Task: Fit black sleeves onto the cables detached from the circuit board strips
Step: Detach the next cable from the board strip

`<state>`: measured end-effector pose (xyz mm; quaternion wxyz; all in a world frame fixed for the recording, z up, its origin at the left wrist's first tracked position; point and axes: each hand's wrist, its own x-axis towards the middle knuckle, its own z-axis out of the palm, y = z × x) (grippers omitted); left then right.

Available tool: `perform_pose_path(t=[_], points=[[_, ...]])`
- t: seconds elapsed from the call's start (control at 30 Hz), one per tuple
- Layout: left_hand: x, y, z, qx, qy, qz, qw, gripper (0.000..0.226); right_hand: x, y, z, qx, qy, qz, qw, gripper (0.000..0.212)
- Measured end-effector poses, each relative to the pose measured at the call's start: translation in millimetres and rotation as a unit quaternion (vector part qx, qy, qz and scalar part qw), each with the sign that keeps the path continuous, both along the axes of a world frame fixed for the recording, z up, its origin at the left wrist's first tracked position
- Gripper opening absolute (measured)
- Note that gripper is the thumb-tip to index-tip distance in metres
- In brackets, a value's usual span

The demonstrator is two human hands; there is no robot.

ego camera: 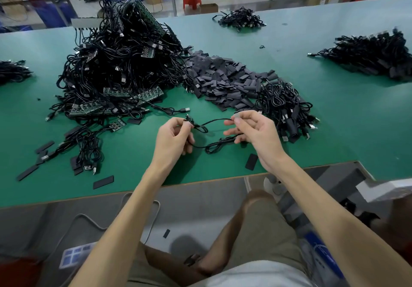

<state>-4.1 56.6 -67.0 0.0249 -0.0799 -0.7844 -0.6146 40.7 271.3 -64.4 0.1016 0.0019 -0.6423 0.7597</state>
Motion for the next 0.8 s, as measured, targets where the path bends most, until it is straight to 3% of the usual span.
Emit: perform_pose_path(t=[0.1,0.23,0.37,0.47,0.6,0.7,0.8], points=[[-4.6,-7.8,-1.3,-0.118,0.054,0.093,0.987,0.017,0.7,2.5,1.9,-0.052,-0.001,-0.041,0.998,0.016],[-15.3,-29.6,-2.7,-0.173,0.042,0.195,0.964,0.024,0.0,2.7,2.3,-0.072,0.005,-0.057,0.996,0.014],[-19.3,-40.0,-0.5,-0.262,0.029,0.24,0.934,0.038,-1.0,3.5,1.7,-0.072,0.011,-0.06,0.996,0.009],[-10.3,-29.7,0.0,-0.357,0.077,0.259,0.894,0.053,-1.1,3.8,1.3,-0.071,0.011,-0.056,0.996,0.008],[-0.4,-18.9,7.5,-0.334,0.169,0.135,0.917,0.03,-0.6,4.0,1.2,-0.068,0.008,-0.053,0.996,0.009],[5.9,-13.8,22.6,-0.33,0.153,-0.065,0.929,0.012,0.3,3.4,2.3,-0.063,0.006,-0.053,0.997,0.009],[11.3,-13.0,38.4,-0.331,0.098,-0.221,0.912,0.024,0.8,3.0,3.5,-0.056,0.005,-0.052,0.997,0.009]])
